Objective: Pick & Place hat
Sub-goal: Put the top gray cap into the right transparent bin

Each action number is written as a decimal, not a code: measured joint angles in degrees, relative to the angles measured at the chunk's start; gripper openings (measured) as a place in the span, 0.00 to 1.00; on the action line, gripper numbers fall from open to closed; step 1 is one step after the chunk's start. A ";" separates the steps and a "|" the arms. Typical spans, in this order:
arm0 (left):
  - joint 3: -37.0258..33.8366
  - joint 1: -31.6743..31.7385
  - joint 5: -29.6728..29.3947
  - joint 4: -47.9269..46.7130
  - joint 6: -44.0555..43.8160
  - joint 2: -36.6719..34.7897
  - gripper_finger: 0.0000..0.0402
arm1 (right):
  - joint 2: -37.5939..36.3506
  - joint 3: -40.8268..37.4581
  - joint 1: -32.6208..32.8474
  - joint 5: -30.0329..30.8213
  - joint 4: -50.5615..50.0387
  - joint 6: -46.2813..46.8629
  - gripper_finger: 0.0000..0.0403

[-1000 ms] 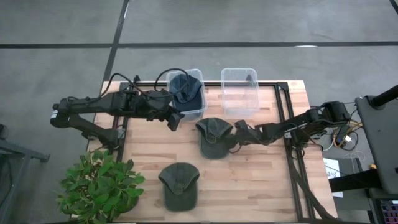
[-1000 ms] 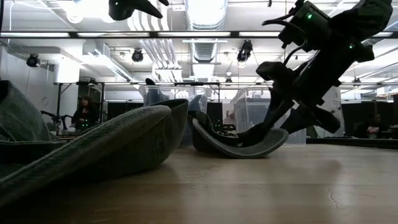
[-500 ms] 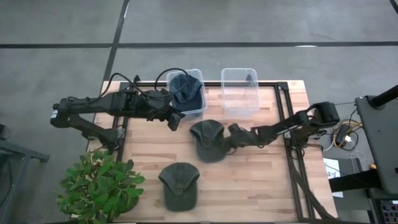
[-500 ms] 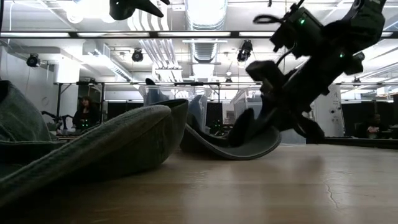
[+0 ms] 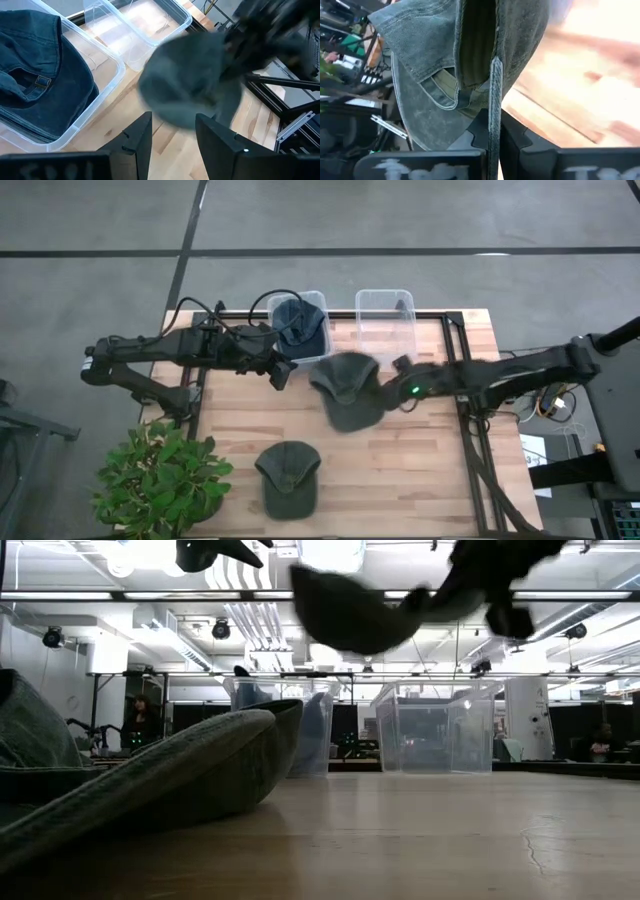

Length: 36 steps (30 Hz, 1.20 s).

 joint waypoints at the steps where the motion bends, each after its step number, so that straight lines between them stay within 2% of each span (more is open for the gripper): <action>1: 0.00 0.00 0.00 0.03 0.02 0.00 0.35 | -1.62 2.48 0.00 0.99 -4.63 -0.07 0.03; 7: 0.00 0.00 -0.04 0.03 0.02 0.00 0.35 | -5.65 18.81 -0.94 11.09 -32.50 -1.29 0.03; 12: 0.02 0.00 -0.22 0.60 2.34 0.00 0.35 | -5.46 28.77 -3.47 16.55 -43.70 -4.53 0.03; 17: 0.00 -0.06 -0.23 2.18 9.62 0.00 0.35 | -5.61 33.14 -7.65 23.03 -45.41 -12.91 0.03; 21: -1.41 -0.31 -0.24 8.48 19.28 0.00 0.35 | -5.40 34.09 -11.87 26.73 -45.16 -20.50 0.03; 26: -4.44 -0.35 -0.13 18.43 25.88 -0.15 0.35 | -5.30 33.27 -16.58 26.76 -44.71 -25.56 0.03; 36: -4.66 -0.35 -0.02 18.62 27.10 -2.03 0.35 | -5.20 30.99 -21.58 26.25 -40.36 -29.18 0.03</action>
